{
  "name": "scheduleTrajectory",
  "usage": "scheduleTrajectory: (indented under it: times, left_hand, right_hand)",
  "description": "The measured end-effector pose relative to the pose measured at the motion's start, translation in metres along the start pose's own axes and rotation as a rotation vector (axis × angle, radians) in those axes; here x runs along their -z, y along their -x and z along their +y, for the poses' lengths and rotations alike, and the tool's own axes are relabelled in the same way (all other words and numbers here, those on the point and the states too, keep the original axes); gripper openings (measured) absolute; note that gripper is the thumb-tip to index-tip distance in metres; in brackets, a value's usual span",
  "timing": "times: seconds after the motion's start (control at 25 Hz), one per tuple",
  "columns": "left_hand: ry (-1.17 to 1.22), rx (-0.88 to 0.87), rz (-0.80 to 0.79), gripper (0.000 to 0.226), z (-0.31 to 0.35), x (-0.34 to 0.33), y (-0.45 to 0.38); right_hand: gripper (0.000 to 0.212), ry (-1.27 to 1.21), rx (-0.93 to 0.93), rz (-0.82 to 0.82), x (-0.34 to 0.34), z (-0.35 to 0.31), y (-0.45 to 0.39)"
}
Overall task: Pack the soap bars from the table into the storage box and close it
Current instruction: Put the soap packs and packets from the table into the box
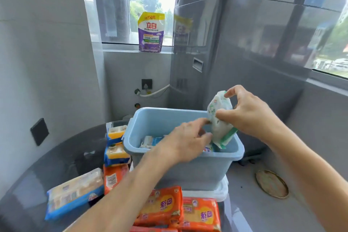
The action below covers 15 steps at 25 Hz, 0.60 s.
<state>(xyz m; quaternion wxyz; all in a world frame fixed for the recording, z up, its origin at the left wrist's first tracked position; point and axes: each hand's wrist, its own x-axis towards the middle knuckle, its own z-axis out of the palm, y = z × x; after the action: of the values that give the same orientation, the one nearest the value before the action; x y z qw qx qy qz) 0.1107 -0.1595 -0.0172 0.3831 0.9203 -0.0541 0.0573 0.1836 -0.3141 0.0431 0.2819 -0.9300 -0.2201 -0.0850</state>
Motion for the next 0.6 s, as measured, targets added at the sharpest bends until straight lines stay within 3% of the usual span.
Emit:
scheduleTrajectory:
  times: [0.08,0.2,0.28,0.48,0.6]
  left_hand:
    - [-0.277,0.040,-0.270,0.028,0.002,-0.009,-0.018]
    - [-0.376,0.182,-0.502,0.051,-0.007,-0.015,-0.034]
    - [-0.427,0.241,-0.530,0.070,-0.015,-0.016,-0.040]
    - [-0.406,0.236,-0.470,0.053,-0.029,-0.014,-0.043]
    - [-0.350,0.276,-0.453,0.064,-0.026,-0.016,-0.039]
  right_hand:
    - [0.050,0.154,-0.035,-0.014,-0.005,0.017,-0.008]
    - [0.050,0.298,0.022,-0.007,-0.022,0.025,-0.015]
    - [0.049,0.361,0.052,-0.027,-0.030,0.021,-0.019]
    - [0.047,0.554,0.086,-0.183,-0.057,0.015,-0.019]
    - [0.042,0.720,0.115,-0.278,-0.067,0.015,-0.018]
